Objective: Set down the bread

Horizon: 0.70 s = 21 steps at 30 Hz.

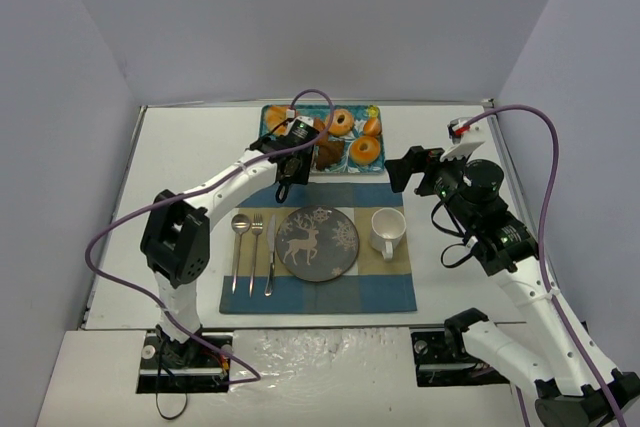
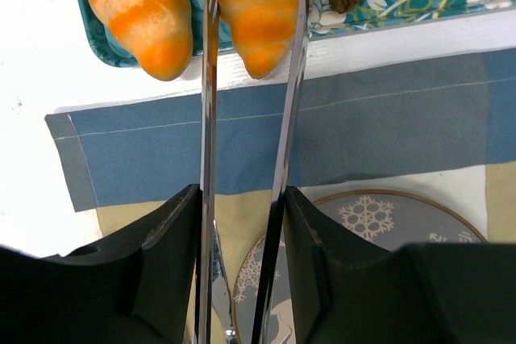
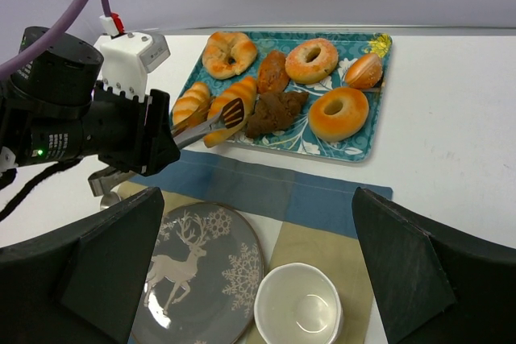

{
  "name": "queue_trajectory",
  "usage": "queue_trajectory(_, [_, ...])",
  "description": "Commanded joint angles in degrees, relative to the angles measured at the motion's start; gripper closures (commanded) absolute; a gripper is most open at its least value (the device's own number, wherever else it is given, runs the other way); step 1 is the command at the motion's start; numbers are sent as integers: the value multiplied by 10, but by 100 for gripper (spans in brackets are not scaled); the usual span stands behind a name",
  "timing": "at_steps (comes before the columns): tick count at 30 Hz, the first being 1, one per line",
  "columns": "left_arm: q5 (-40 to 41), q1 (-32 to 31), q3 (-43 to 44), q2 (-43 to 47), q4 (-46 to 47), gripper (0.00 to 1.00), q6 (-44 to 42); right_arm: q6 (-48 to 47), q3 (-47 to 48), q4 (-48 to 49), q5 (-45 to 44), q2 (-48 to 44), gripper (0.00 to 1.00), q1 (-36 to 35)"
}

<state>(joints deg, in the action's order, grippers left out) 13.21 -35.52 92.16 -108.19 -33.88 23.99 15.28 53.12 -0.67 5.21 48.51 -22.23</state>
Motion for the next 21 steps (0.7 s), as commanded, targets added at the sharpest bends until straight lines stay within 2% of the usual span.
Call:
queue_trajectory(1, [18,-17,29,81,10,82,-16,-7,8,37,-12,-6,0,-5])
queue_trajectory(10, [62,-57,34,147,-39,83,-31,-7,8,37,-10,-1,0,-6])
queue_trajectory(21, [57,-153,-95,265,-62,83,11,-6,8,39,-5,10,0,-7])
